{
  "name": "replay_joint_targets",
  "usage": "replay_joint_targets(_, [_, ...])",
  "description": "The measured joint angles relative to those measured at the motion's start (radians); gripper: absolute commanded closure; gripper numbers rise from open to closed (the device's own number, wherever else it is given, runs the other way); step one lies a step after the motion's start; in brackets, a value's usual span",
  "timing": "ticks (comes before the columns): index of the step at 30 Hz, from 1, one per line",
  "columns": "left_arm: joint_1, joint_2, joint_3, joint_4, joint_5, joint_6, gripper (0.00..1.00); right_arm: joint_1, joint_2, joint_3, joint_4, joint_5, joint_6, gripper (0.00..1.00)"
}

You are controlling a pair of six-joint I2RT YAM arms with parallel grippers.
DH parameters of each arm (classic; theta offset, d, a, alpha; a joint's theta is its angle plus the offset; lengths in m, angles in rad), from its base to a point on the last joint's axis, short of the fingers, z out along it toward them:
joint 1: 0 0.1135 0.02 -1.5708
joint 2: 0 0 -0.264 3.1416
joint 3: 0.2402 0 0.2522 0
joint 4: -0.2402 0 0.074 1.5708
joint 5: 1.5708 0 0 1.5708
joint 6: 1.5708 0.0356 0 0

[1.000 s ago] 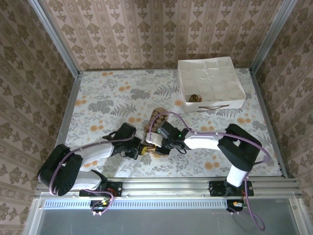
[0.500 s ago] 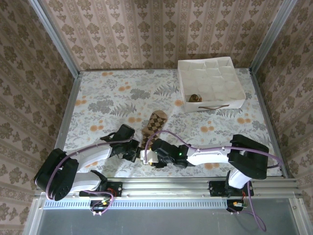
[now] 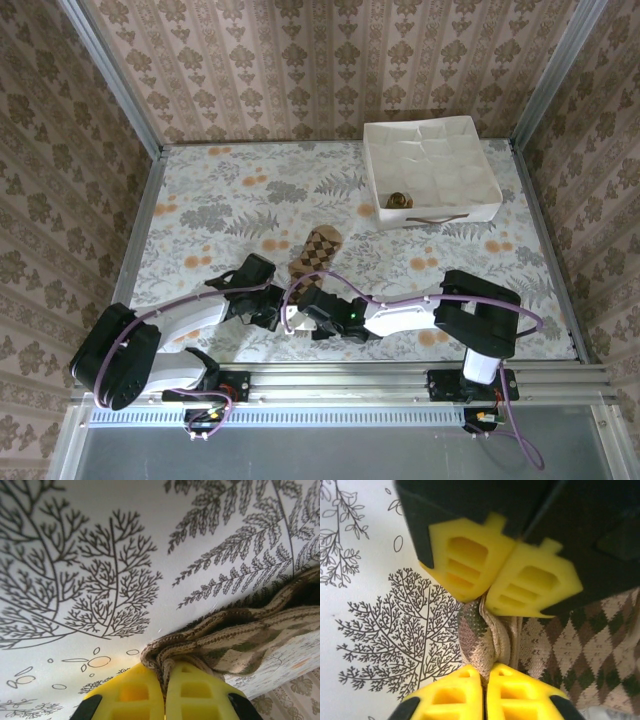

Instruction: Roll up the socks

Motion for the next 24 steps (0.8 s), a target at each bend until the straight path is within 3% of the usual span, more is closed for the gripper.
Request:
replay_joint_targets(6, [0.007,-0.052,-0.002,-0.042,-0.018,0.012,0.63,-0.014,-0.001,0.01,-0.018,-0.054,0.056,1.0])
replay_joint_targets(10, [0.024,-0.126,-0.002,-0.092,-0.033,0.031,0.52,-0.067,-0.004,0.032,-0.061,-0.174,0.116,1.0])
replay_joint_targets(18, [0.012,-0.2,-0.002,-0.124,-0.047,0.049,0.5,-0.19,0.002,0.069,-0.146,-0.432,0.221,1.0])
replay_joint_targets(24, [-0.04,-0.181,-0.036,-0.031,-0.062,-0.006,0.5,-0.262,0.038,0.11,-0.195,-0.584,0.275,1.0])
